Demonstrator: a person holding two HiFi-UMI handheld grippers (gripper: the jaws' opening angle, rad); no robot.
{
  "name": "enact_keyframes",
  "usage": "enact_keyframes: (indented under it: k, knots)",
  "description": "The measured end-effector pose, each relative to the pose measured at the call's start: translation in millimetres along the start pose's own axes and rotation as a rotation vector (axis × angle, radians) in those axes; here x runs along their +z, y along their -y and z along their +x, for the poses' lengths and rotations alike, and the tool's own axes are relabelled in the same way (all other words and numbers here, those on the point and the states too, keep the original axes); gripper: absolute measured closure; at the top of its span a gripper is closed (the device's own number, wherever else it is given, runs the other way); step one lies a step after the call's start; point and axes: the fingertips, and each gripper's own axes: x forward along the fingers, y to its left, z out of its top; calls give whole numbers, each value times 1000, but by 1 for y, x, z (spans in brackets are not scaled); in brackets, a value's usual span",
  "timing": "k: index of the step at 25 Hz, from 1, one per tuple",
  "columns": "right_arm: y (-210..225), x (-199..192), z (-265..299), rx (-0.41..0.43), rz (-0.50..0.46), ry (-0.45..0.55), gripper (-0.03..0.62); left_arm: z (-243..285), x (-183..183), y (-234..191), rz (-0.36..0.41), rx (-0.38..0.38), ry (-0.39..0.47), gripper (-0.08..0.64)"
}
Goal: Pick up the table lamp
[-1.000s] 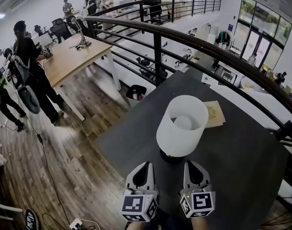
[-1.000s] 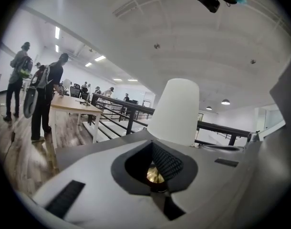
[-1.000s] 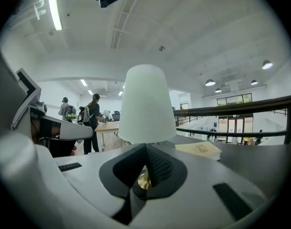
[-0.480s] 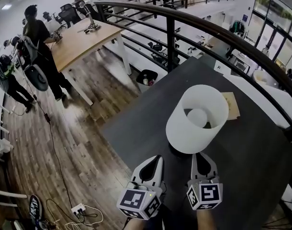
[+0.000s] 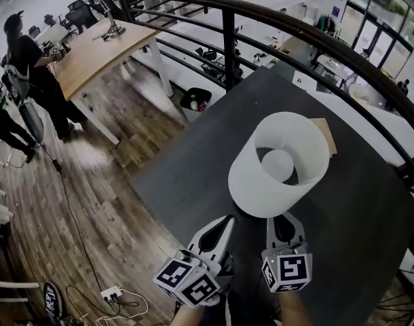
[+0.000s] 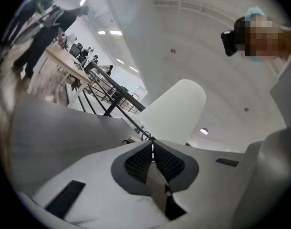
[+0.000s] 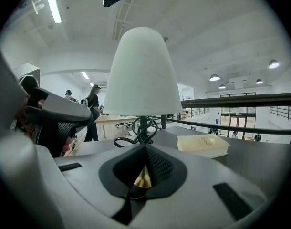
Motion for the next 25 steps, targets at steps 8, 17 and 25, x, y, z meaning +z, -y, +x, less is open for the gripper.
enact_keyframes:
  k: [8, 17, 25]
  knots:
    - [5, -11, 7, -26, -12, -38, 598, 3, 10, 12, -198, -173, 47, 486]
    - [8, -21, 13, -43, -4, -49, 598, 8, 2, 10, -443, -342, 83, 408]
    - [14, -28, 19, -58, -4, -63, 598, 18, 0, 16, -517, -453, 74, 348]
